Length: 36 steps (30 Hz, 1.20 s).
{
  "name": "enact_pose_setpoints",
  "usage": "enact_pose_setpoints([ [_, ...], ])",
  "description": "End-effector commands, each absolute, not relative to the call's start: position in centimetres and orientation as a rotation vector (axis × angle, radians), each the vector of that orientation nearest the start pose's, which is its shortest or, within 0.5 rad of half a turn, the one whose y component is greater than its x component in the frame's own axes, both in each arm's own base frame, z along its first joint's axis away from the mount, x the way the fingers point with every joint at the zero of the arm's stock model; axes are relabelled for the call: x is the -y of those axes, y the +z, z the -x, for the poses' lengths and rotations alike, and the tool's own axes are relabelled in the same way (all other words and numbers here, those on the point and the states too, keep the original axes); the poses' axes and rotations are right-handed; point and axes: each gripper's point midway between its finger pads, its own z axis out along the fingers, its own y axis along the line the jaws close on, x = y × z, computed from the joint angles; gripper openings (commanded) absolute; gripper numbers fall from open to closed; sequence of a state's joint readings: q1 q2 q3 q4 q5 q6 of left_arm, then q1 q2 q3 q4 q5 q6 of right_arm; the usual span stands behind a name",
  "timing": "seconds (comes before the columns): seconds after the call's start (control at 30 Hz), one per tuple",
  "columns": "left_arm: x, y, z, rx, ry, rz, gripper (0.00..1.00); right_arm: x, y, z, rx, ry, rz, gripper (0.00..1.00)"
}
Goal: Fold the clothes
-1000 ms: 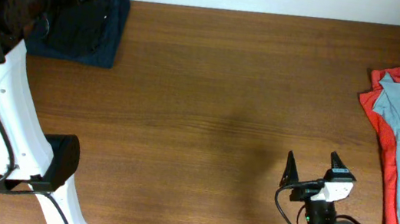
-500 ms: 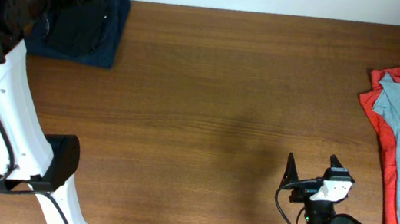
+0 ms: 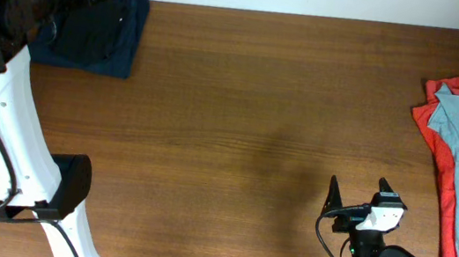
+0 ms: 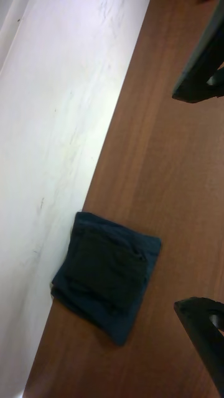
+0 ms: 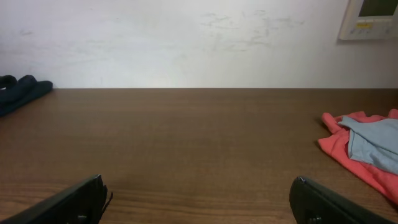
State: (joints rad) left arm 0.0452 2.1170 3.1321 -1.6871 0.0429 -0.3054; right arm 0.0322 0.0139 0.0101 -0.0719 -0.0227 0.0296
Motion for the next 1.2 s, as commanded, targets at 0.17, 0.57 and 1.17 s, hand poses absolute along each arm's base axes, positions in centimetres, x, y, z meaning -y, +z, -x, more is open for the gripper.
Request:
enact_pose_setpoints([
  [0.17, -1.3, 43.8, -39.7, -2.233, -0.167, 0.371, 0.99, -0.7, 15.5, -24.6, -1.652, 0.056, -0.010, 0.99],
  [0.57, -0.7, 34.3, -26.7, -2.634, -0.120, 0.447, 0.99, -0.7, 15.5, -24.6, -1.652, 0.056, -0.009, 0.99],
  [1.17, -0.8, 13.6, -28.2, -2.602, -0.125, 0.441, 0.99, -0.7, 15.5, -24.6, -1.652, 0.056, -0.009, 0.99],
])
